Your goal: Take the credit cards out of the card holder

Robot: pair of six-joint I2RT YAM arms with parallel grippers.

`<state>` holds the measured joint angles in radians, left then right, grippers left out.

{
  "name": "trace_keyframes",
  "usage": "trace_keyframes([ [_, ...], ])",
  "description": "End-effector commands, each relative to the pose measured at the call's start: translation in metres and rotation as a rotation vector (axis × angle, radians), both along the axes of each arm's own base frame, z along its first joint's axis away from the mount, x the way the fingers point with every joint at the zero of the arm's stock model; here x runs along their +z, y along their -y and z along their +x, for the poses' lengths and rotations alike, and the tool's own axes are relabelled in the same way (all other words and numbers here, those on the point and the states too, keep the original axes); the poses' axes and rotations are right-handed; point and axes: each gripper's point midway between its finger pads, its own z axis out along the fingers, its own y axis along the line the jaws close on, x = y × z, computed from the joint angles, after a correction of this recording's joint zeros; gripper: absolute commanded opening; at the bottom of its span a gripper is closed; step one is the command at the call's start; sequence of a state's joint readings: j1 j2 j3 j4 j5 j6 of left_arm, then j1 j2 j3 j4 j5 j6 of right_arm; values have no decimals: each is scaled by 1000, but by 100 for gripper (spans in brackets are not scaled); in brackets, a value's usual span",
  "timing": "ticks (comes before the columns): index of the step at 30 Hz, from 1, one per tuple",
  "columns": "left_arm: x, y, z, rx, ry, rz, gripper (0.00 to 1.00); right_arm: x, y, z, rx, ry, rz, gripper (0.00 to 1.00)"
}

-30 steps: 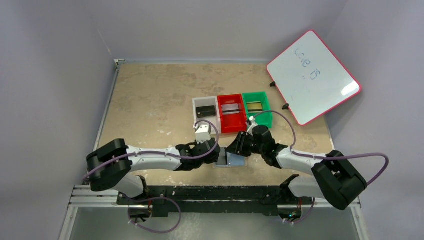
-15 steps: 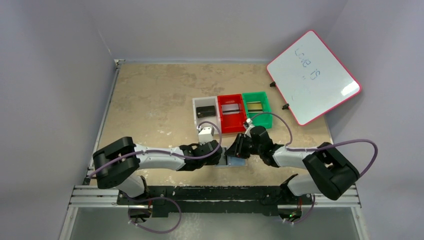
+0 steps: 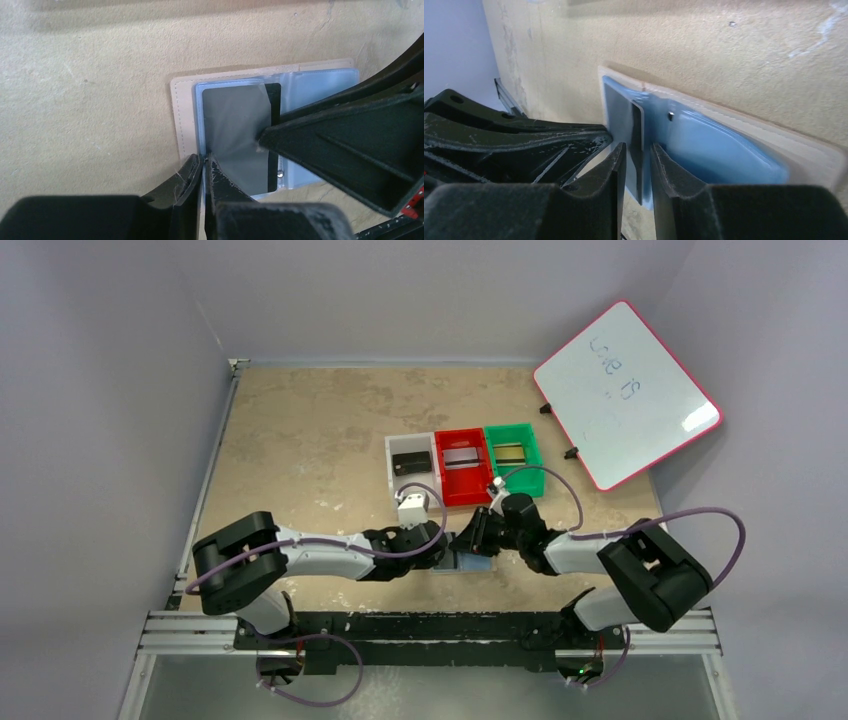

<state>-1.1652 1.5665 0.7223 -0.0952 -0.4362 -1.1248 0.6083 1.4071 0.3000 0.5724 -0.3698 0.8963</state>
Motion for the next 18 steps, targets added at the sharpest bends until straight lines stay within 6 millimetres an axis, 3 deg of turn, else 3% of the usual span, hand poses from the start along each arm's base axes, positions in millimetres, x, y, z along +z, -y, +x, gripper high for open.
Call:
trace_keyframes([
  [1,-11,8,1,6,-26,-7,3,5,-9,-7,41,-2,68,25],
  [7,-12,6,1,13,-26,2,1,4,-9,-9,44,-7,76,17],
  [12,-12,-2,3,40,-18,28,0,-1,-4,-14,38,-38,44,23],
  [18,-14,-3,3,43,-21,42,0,5,1,-12,8,-21,35,23],
])
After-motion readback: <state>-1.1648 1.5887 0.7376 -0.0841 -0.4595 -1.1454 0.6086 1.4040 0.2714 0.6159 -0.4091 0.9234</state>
